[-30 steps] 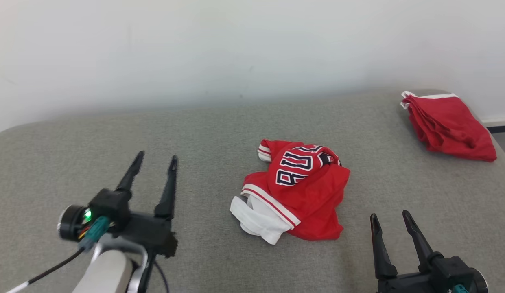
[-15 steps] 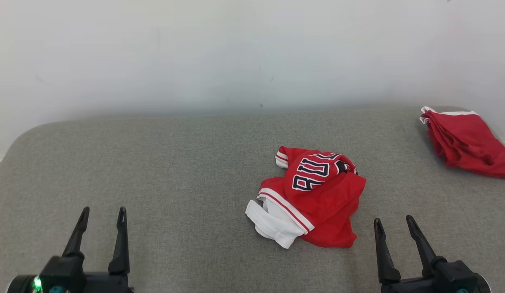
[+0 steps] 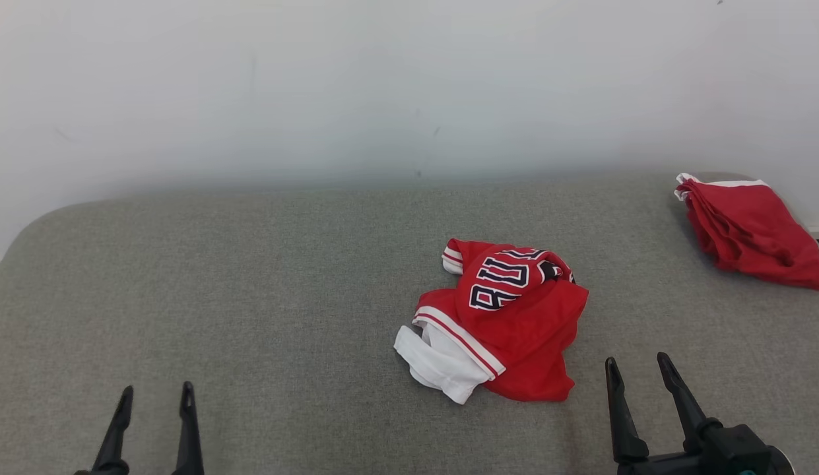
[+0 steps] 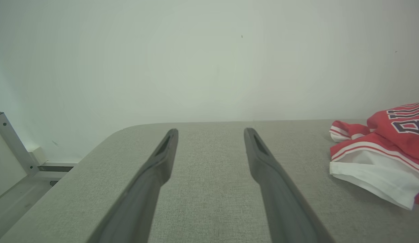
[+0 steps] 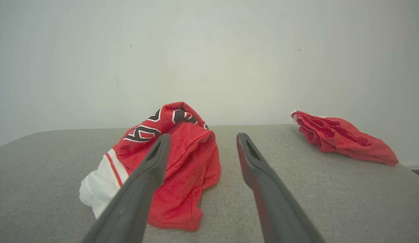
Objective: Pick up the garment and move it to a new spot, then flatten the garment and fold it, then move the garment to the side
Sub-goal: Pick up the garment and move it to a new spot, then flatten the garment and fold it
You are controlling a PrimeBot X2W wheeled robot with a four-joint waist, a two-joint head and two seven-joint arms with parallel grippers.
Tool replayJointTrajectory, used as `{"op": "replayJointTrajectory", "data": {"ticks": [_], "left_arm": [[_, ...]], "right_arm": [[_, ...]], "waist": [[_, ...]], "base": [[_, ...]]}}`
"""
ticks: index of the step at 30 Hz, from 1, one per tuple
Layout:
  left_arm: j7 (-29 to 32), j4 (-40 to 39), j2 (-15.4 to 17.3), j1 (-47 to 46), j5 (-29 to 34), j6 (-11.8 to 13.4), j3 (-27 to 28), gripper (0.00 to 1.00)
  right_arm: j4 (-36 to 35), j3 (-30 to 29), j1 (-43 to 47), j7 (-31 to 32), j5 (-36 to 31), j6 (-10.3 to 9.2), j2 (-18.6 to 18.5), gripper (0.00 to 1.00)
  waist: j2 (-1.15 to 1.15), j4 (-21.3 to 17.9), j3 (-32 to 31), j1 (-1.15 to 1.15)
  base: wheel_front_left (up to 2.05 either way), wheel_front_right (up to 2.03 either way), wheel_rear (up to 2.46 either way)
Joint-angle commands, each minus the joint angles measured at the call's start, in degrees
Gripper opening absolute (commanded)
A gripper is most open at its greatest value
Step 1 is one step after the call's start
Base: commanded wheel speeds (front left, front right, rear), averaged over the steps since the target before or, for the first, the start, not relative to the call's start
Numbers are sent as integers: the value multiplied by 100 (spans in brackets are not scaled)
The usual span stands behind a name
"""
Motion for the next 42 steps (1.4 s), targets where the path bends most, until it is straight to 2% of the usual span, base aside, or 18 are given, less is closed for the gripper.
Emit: {"op": "replayJointTrajectory", "data": {"ticks": [1,14,22,42], "left_arm": [[-17,-40,-37,104,20,45,75,100],[-17,-167,-325,352,297,-117,507,100],[-17,-33,-405,388,475,-256,580,100],[-17,142,-559,386,607,-405,743,100]], "right_arm": [[7,9,53,-25,-23,-14,14,100],[73,-13,64,-25,0,-14,15,100],[101,12,57,-25,29,-14,15,100],[104,39,88,-25,30,-14,15,100]], "waist": [[0,-14,-2,0],[0,-12,-14,0],[0,-20,-30,0],[0,-40,-45,0]], "base": [[0,0,0],[0,0,0],[0,0,0],[0,0,0]]}}
